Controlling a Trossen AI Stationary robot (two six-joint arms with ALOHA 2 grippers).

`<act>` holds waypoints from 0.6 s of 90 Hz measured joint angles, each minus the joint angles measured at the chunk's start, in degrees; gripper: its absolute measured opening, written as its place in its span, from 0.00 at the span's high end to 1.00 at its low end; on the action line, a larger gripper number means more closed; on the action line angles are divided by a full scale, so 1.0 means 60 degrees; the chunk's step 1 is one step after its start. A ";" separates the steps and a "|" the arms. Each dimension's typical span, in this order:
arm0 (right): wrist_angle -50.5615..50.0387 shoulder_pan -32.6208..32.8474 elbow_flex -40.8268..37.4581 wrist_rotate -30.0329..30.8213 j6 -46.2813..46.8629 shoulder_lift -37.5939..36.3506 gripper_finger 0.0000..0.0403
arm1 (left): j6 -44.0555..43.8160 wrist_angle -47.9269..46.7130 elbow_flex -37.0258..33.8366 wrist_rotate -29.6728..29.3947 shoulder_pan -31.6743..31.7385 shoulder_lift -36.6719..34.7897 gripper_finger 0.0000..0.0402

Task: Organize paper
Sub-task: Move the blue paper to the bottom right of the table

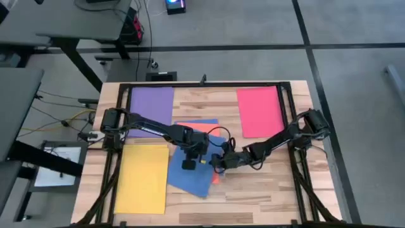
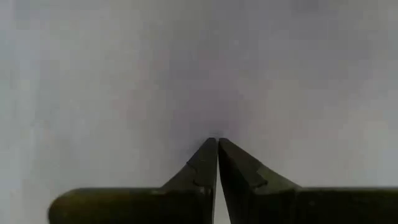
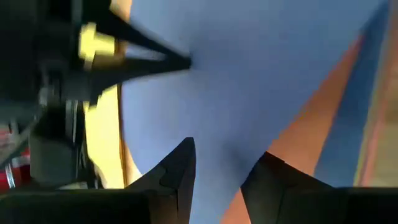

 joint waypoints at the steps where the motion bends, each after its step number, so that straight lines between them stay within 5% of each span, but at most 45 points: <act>1: 0.0002 -0.0014 0.0000 0.0008 0.0052 0.0014 0.75 | 0.0000 0.0000 0.0000 0.0005 0.0000 0.0000 1.00; 20: -0.0020 -0.0070 0.0000 -0.0124 -0.0454 0.0068 0.96 | -0.0027 -0.0087 0.0004 0.0013 0.0000 -0.0067 1.00; 32: -0.0592 -0.0056 0.0000 -0.0490 -0.0849 -0.0448 0.99 | -0.0403 -0.0603 0.0018 0.0019 0.0018 -0.0557 1.00; 54: -0.5520 -0.0086 0.0021 -0.2242 -0.1873 -0.3671 1.00 | -0.0903 -0.1423 0.0018 0.0021 0.0022 -0.1712 1.00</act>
